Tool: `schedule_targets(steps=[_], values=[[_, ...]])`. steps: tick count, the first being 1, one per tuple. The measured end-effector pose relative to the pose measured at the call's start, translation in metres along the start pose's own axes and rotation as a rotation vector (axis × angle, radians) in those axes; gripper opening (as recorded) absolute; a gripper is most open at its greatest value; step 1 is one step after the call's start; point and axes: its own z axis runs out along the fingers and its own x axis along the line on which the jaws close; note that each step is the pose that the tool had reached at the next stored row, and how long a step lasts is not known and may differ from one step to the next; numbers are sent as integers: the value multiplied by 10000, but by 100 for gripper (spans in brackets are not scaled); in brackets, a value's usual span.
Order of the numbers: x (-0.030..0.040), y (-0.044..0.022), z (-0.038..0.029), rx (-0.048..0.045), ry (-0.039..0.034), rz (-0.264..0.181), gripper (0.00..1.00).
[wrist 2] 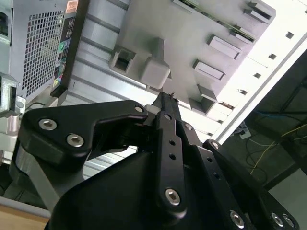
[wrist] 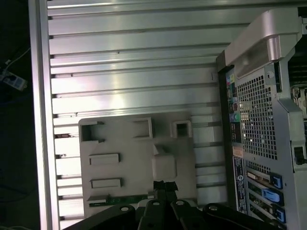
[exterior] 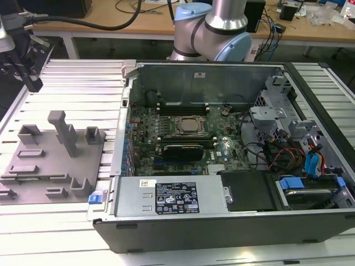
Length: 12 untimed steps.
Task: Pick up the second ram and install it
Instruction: 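Reach for the second ram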
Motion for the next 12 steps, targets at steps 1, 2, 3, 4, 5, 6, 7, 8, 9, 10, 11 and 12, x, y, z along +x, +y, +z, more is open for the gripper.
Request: schedule_targets(steps=[1,2,3,4,5,6,7,8,9,10,11,12], values=[[9,-1,0,0,0,0,11],[35,-3,0,0,0,0,11],[56,-4,1,-1,0,1,11],[81,-6,0,0,0,1,11],[101,-7,0,0,0,0,11],[114,-9,-1,0,0,0,11],[128,-9,-1,0,0,1,11],[148,-11,-1,0,0,1,11],[185,-14,-1,0,0,1,11],[216,-16,-2,0,-1,1,11],[237,-18,-2,0,0,0,11],[267,-20,-2,0,0,0,11]])
